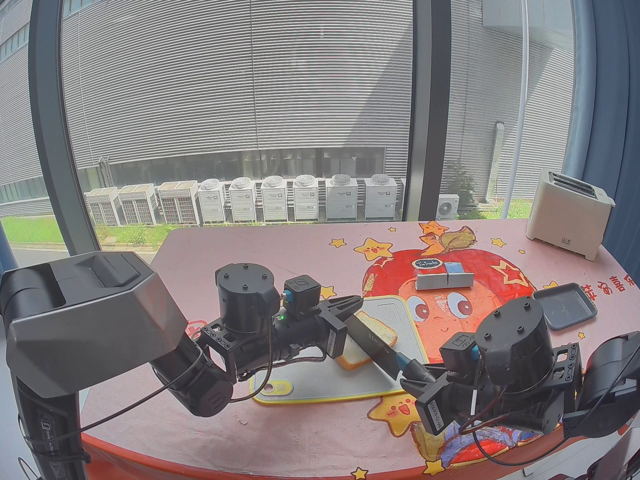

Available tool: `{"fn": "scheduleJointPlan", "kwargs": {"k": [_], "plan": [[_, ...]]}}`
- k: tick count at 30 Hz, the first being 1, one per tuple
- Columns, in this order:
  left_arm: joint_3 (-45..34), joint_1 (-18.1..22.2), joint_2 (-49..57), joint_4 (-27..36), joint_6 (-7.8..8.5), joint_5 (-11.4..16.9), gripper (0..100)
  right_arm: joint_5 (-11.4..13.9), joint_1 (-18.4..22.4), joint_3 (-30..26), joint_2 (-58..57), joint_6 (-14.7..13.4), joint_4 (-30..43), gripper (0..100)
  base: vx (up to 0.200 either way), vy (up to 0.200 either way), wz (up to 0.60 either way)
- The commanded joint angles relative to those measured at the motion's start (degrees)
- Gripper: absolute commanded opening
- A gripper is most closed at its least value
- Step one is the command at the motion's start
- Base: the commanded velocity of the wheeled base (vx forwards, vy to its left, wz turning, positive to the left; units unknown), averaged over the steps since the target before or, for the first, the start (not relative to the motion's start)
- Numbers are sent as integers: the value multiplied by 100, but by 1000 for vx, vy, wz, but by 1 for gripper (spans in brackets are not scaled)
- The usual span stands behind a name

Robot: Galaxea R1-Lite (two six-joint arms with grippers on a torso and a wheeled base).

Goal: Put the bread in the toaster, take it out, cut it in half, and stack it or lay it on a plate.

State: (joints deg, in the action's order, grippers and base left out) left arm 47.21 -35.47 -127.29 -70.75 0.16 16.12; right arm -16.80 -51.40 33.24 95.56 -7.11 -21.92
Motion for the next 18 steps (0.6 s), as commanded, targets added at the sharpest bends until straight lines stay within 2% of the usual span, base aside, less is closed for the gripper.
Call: {"fn": "scheduleJointPlan", "kwargs": {"k": [1, 18], "plan": [[33, 49, -50, 27, 2, -3, 0, 1, -2, 7, -11, -1, -14, 0, 0, 0, 0], [51, 41, -111, 0, 11, -3, 0, 1, -2, 7, 6, -36, 56, 0, 0, 0, 0]]}}
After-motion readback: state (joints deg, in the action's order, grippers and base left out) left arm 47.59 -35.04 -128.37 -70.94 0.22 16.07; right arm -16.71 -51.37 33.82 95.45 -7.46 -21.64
